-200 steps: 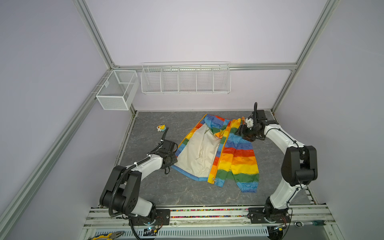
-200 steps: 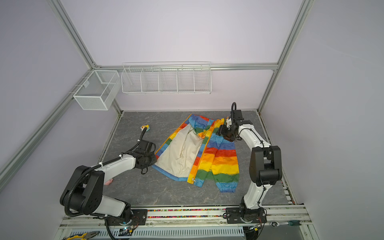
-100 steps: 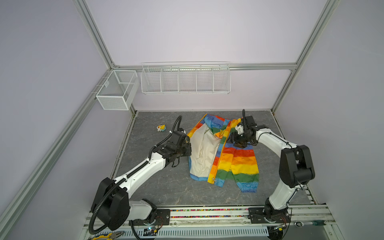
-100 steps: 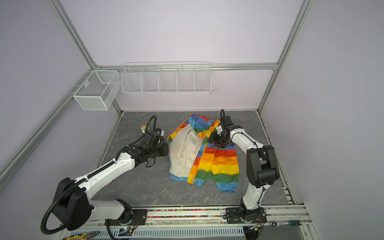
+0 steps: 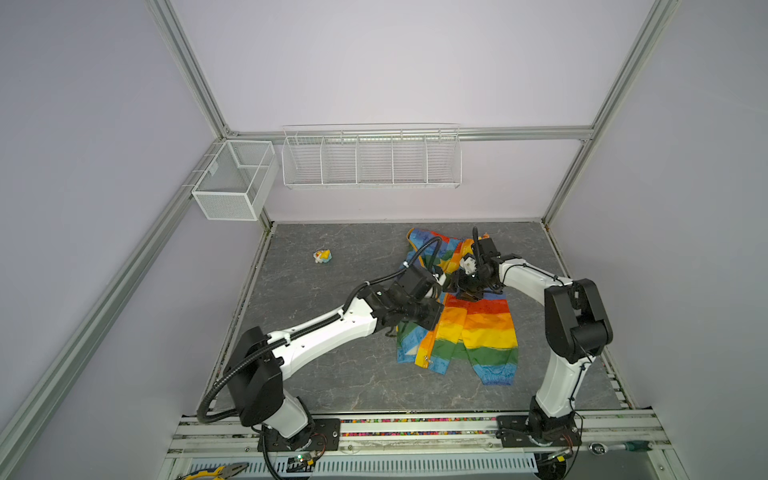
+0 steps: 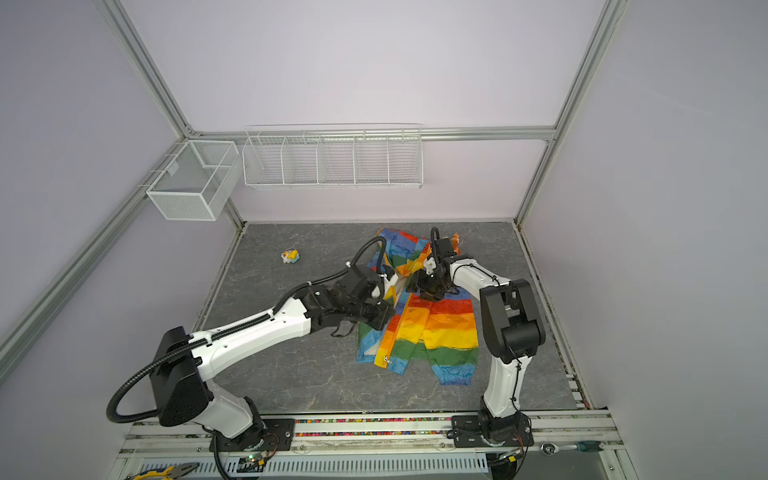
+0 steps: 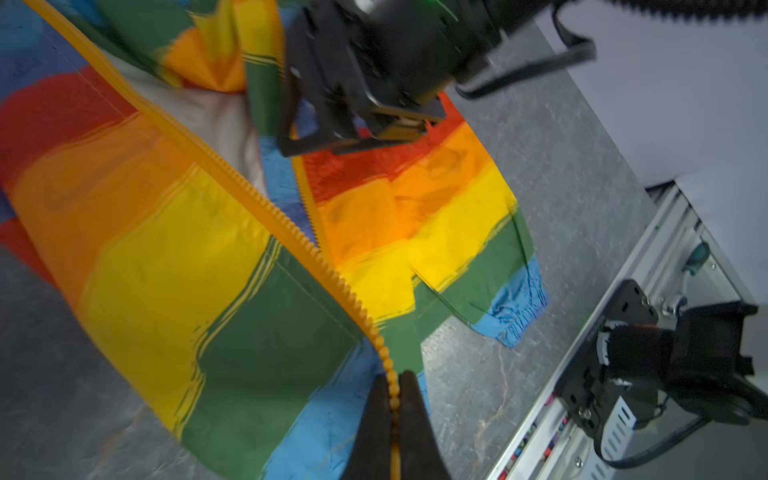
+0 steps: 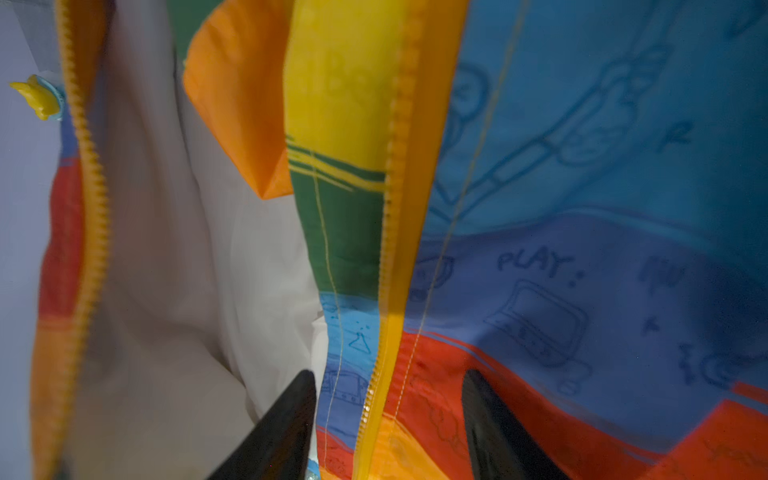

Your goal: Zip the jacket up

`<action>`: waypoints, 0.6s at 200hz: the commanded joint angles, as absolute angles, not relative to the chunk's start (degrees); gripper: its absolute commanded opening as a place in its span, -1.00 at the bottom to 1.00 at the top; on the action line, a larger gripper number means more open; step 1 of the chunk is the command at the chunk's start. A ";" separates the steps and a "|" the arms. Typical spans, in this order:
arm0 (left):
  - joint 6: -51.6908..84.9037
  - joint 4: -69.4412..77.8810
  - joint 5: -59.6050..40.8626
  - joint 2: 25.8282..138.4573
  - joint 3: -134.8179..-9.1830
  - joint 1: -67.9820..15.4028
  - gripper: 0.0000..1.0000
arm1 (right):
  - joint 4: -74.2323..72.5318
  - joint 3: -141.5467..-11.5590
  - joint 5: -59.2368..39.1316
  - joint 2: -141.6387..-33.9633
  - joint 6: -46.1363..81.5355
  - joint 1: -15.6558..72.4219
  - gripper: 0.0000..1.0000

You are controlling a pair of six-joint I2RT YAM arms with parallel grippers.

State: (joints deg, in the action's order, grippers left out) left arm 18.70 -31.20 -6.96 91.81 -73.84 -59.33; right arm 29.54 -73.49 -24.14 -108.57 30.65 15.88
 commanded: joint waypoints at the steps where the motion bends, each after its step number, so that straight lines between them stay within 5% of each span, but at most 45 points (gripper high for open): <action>1: 17.00 -36.47 -10.34 96.02 -74.17 -63.02 -1.00 | 28.27 -72.60 -26.47 -108.60 31.77 14.57 0.18; 120: 23.35 -30.51 -11.99 98.80 -63.16 -67.94 -1.00 | 30.73 -76.58 -25.92 -106.25 31.87 12.04 0.24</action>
State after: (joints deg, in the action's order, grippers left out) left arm 22.15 -31.16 -11.79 99.92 -65.60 -67.68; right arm 29.36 -74.06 -25.56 -107.57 31.33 12.67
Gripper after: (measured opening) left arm 0.047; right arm 0.619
